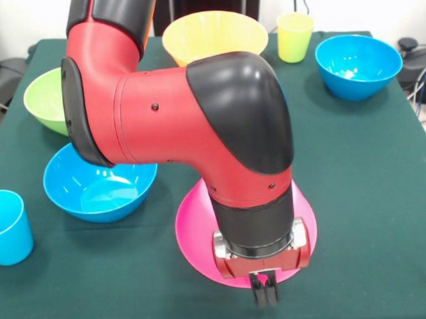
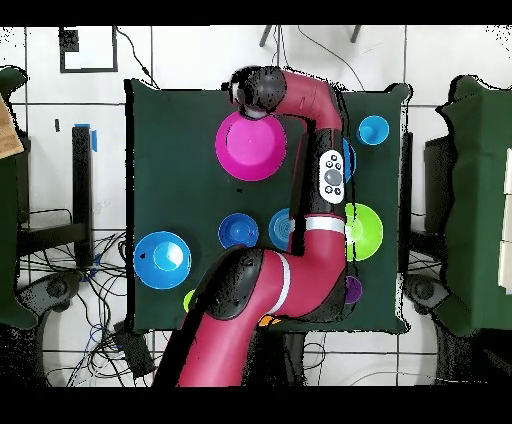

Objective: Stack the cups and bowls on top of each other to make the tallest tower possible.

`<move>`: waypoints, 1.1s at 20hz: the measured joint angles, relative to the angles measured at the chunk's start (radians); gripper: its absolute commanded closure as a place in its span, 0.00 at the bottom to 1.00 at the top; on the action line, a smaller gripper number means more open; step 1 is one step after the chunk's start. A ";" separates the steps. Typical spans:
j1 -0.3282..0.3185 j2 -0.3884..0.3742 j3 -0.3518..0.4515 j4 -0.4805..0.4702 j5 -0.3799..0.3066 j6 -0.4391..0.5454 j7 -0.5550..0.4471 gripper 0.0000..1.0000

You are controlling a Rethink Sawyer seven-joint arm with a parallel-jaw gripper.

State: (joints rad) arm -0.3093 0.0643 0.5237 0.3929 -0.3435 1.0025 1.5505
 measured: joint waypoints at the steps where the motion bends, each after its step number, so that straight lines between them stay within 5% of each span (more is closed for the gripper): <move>1: 0.000 0.001 0.000 0.001 0.000 0.000 0.000 1.00; 12: -0.005 -0.005 -0.011 0.035 0.000 0.000 0.000 1.00; 22: -0.053 -0.074 -0.021 0.169 0.001 0.000 0.000 1.00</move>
State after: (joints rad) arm -0.3618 -0.0098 0.5027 0.5623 -0.3429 1.0023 1.5505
